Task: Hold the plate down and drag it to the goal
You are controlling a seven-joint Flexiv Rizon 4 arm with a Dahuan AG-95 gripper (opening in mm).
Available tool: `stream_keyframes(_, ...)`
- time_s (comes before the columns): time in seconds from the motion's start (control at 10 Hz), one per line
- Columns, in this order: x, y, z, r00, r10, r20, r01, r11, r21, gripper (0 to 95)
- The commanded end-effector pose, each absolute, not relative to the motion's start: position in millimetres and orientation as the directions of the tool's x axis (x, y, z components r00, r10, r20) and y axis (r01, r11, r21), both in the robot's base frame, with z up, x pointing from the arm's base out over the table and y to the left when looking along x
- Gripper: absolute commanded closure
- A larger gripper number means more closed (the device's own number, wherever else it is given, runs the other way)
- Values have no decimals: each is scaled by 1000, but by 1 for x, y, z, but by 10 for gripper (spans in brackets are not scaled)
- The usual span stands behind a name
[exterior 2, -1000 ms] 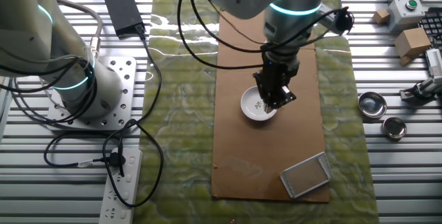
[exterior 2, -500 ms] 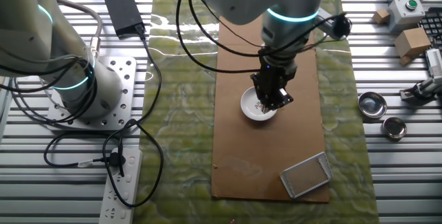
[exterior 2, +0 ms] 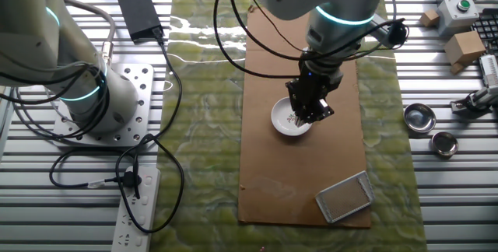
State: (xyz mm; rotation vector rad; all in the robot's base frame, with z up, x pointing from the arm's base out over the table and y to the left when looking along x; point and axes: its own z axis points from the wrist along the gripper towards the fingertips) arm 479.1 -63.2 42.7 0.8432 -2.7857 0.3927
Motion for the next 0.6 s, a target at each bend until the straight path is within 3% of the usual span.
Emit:
stream_keyframes(0.1, 477, -64, 45, -831, -493, 258, -546, 812, -206, 950)
stream_keyframes(0.6, 475, -59, 29, -850, -467, 243, -515, 832, -206, 950)
